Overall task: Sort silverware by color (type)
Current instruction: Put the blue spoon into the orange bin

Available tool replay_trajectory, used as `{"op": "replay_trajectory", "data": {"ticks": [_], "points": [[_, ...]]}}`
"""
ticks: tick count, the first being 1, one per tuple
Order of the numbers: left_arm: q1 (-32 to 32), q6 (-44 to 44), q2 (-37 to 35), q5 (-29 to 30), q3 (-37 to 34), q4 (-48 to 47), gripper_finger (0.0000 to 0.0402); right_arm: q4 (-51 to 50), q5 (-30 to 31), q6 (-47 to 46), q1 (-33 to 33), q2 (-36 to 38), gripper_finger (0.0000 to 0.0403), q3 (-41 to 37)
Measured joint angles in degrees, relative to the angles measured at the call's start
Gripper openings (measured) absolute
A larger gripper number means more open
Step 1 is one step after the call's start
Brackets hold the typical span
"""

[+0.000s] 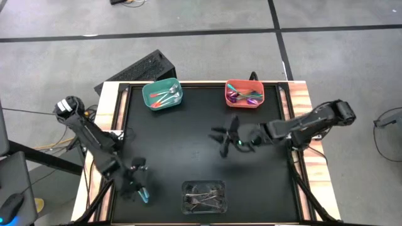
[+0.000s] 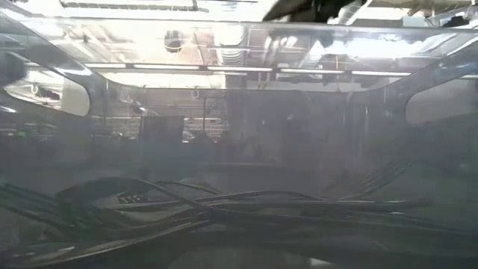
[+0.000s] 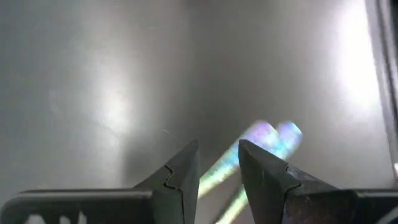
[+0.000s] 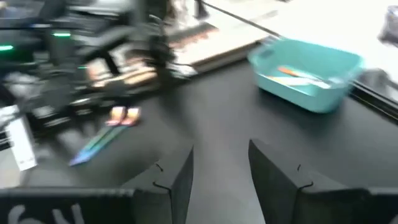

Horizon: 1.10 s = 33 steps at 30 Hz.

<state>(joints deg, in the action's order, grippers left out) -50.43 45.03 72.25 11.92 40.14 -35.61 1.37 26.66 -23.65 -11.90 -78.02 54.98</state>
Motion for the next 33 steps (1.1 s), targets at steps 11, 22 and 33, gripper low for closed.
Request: {"op": "replay_trajectory", "data": {"ticks": [11, 22, 33], "points": [[-8.07, -7.43, 0.00, 5.91, -3.93, -4.41, 0.0100, 2.27, 9.50, 3.18, -8.12, -0.02, 0.0167, 0.00], [-7.96, -5.37, -0.02, 2.10, -10.67, 0.67, 0.0094, 2.02, 9.45, 3.11, -7.00, -0.02, 0.0167, 0.01], [-6.80, -3.46, 0.07, 7.35, -10.86, 0.02, 0.0005, 2.05, 9.41, 1.76, -7.00, -0.02, 0.0167, 0.00]]}}
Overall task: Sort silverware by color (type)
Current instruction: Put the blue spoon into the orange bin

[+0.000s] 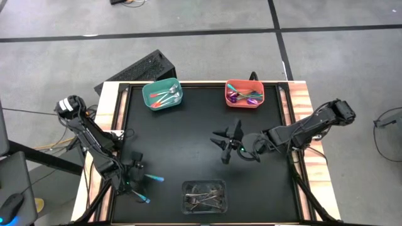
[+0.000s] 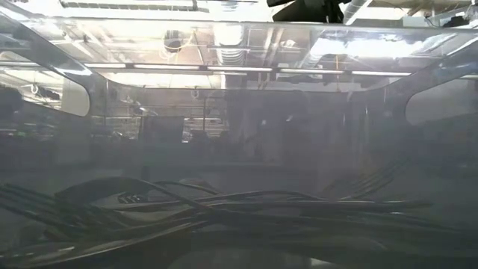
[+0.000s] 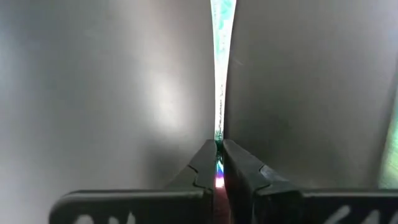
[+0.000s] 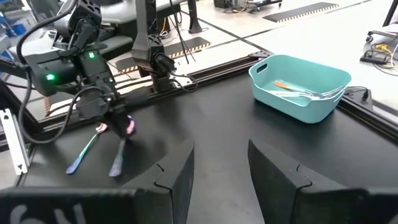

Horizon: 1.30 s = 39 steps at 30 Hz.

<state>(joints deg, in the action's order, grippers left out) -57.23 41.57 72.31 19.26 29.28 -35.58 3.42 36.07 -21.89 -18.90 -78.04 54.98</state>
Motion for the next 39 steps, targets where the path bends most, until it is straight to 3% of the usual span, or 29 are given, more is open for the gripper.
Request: {"op": "replay_trajectory", "data": {"ticks": [6, 10, 12, 16, 19, 28, 39], "points": [[2.31, -2.58, -0.02, 13.44, 1.17, -0.21, 0.0002, 0.59, -0.04, -0.75, 0.01, -0.81, 0.0167, 0.02], [5.44, -10.39, -0.04, 25.61, 3.64, 0.03, 0.0001, 4.60, -1.48, -0.78, 0.71, -4.25, 0.0167, -0.09], [7.90, -17.14, -0.05, 28.95, 4.94, 0.67, 0.0001, 9.05, -5.95, -0.70, 1.86, -6.69, 0.0167, 0.13], [13.57, -34.14, -0.07, 29.28, 6.59, 6.25, 0.0001, 17.41, -18.77, -0.72, 4.49, -11.89, 0.0167, 0.00], [17.47, -43.05, -0.07, 31.45, 6.73, 12.04, 0.0001, 21.60, -22.21, -0.89, 5.58, -14.50, 0.0167, 0.30], [26.15, -52.38, -0.09, 39.35, 6.73, 16.71, 0.0000, 20.27, -22.56, -2.10, 6.49, -17.81, 0.0168, 3.69], [27.41, -63.40, -0.09, 44.70, 6.73, 26.27, 0.0000, 20.01, -21.06, -5.11, 8.05, -17.75, 0.0168, 3.78]]}}
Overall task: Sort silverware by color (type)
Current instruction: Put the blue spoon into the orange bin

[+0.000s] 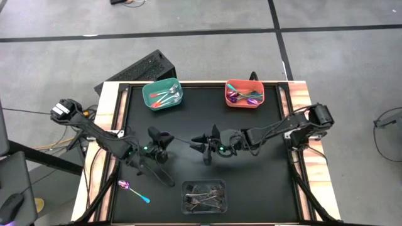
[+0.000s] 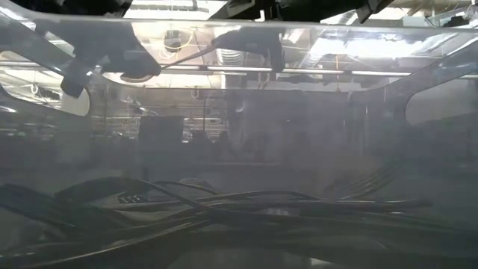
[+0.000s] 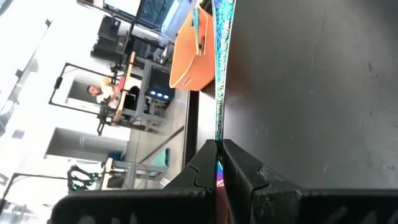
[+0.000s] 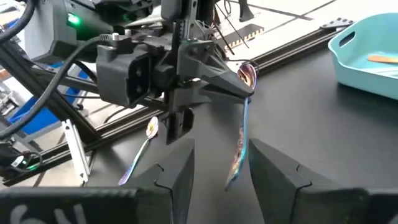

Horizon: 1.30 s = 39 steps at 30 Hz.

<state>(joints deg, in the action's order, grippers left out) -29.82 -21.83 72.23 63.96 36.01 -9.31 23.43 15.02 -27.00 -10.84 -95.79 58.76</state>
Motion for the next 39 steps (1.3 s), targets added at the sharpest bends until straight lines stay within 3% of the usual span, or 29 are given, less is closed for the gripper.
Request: {"op": "replay_trajectory", "data": {"ticks": [10, 23, 27, 33, 39], "points": [[0.00, -1.41, 0.00, 1.85, 0.02, 2.83, 0.0000, -0.77, 0.01, -0.16, 0.01, 0.00, 0.0141, 0.00], [-0.11, 0.24, 0.00, 0.80, 0.00, 3.19, 0.0000, -2.48, 1.21, 0.52, 0.66, 0.11, 0.0013, -0.02], [0.02, 3.51, 0.00, 0.76, -0.02, 3.79, 0.0002, -4.05, 4.89, 1.43, 1.18, 0.18, 0.0010, -0.02], [-0.24, 12.61, -0.07, 0.22, 0.11, 2.68, 0.0044, -17.81, 15.27, 3.09, 2.88, 5.78, 0.0006, -0.02], [-1.45, 26.38, -0.07, -0.62, 0.09, -7.73, 0.0096, -36.70, 16.58, 3.95, 5.58, 16.98, 0.0006, 0.00]]}}
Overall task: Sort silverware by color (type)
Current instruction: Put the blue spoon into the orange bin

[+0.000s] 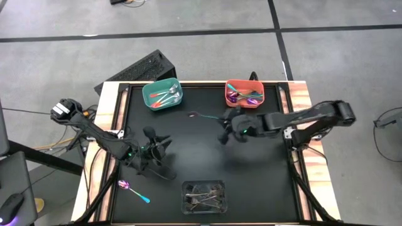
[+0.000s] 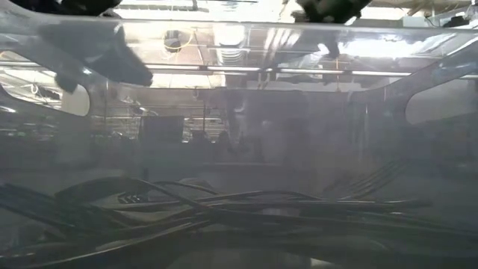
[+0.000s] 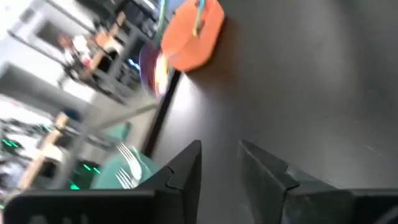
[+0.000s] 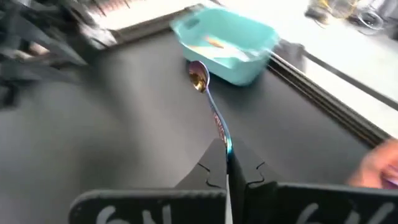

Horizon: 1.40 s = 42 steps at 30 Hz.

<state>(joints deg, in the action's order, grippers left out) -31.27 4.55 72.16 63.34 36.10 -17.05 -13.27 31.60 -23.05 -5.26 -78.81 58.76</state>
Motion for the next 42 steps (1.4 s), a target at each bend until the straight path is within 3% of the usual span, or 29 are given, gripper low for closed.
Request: {"op": "replay_trajectory", "data": {"ticks": [7, 14, 24, 33, 39, 42], "points": [[-1.74, 26.48, 0.02, -6.34, 0.00, -14.63, 0.0115, -25.07, 7.59, -6.27, 5.39, 13.36, 0.0006, 0.00], [-3.03, 36.73, 0.02, -13.44, -0.05, -21.77, 0.0116, -40.67, 8.94, -9.29, 17.22, 19.08, 0.0005, -0.66], [-3.73, 35.12, 0.04, -13.56, -0.05, -21.65, 0.0116, -38.59, 1.45, -1.68, 33.13, 15.21, 0.0005, -2.80], [-3.56, 35.15, 0.04, -13.86, -0.05, -21.73, 0.0116, -22.85, -12.12, 6.45, 38.17, 9.33, 0.0005, -2.78], [-3.58, 36.60, 0.04, -16.51, -0.07, -22.87, 0.0116, -22.29, -14.43, 7.04, 41.26, 5.82, 0.0006, -2.70], [-3.58, 36.99, 0.04, -16.51, -0.07, -23.05, 0.0116, -22.46, -15.76, 7.06, 42.45, 3.72, 0.0025, -2.64]]}}
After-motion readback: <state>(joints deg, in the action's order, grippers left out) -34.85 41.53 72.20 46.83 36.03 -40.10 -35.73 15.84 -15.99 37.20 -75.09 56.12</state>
